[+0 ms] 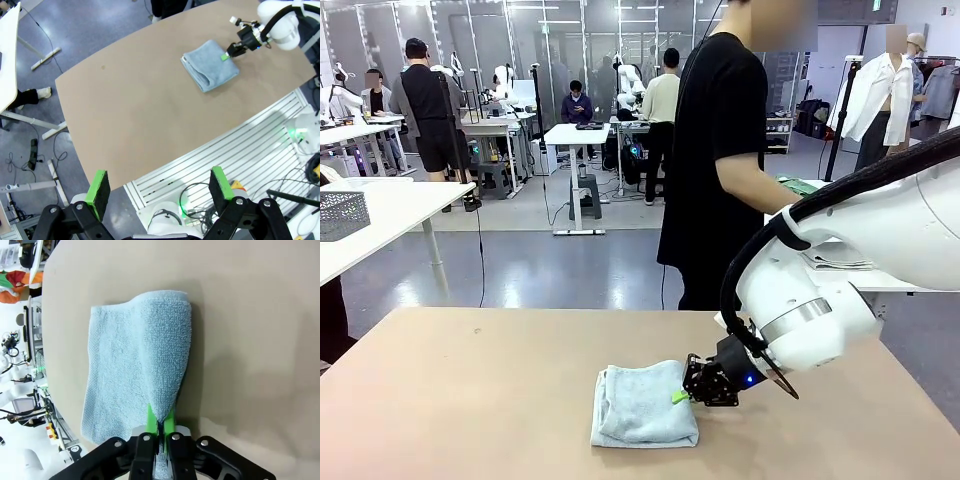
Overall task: Fold the towels and place them in the basket.
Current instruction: Place the folded Towel with hook on the right side of the table.
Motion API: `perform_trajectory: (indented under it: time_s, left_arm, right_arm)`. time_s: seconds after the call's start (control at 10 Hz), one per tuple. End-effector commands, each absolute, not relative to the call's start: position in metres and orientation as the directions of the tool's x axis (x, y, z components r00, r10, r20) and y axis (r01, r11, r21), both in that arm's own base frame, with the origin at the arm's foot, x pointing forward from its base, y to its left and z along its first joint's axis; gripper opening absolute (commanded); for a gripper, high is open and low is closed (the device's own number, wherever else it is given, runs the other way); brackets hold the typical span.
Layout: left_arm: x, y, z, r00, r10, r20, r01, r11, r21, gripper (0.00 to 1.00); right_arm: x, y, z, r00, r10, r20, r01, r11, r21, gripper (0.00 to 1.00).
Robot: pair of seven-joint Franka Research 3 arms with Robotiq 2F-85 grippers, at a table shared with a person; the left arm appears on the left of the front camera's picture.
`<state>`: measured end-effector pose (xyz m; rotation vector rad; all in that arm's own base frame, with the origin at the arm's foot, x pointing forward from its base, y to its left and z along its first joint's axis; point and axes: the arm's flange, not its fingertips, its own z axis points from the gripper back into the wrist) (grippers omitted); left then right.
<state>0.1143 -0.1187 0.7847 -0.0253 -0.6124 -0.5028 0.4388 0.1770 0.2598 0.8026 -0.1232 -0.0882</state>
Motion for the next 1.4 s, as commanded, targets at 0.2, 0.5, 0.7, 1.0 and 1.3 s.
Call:
perform_trajectory:
  time_s: [0.2, 0.5, 0.7, 1.0, 1.3]
  left_arm:
    - [0.106, -0.120, 0.787, 0.689, -0.454, 0.566, 0.468, 0.874, 0.132, 1.00]
    - [0.106, -0.120, 0.787, 0.689, -0.454, 0.566, 0.468, 0.874, 0.132, 1.00]
    - [0.106, -0.120, 0.787, 0.689, -0.454, 0.566, 0.468, 0.874, 0.132, 1.00]
    - [0.106, -0.120, 0.787, 0.689, -0.454, 0.566, 0.468, 0.874, 0.132, 1.00]
    - [0.106, -0.120, 0.787, 0.689, -0.454, 0.566, 0.468, 0.874, 0.132, 1.00]
  right_arm:
    - [0.439, 0.177, 0.260, 0.989, -0.125, 0.076, 0.032, 0.692, 0.721, 0.00]
    - [0.439, 0.177, 0.260, 0.989, -0.125, 0.076, 0.032, 0.692, 0.721, 0.00]
    - [0.439, 0.177, 0.260, 0.989, -0.125, 0.076, 0.032, 0.692, 0.721, 0.00]
    - [0.433, 0.144, 0.283, 0.987, -0.132, 0.088, 0.032, 0.710, 0.703, 0.05]
    - [0.424, 0.074, 0.318, 0.973, -0.182, 0.141, 0.040, 0.737, 0.674, 0.05]
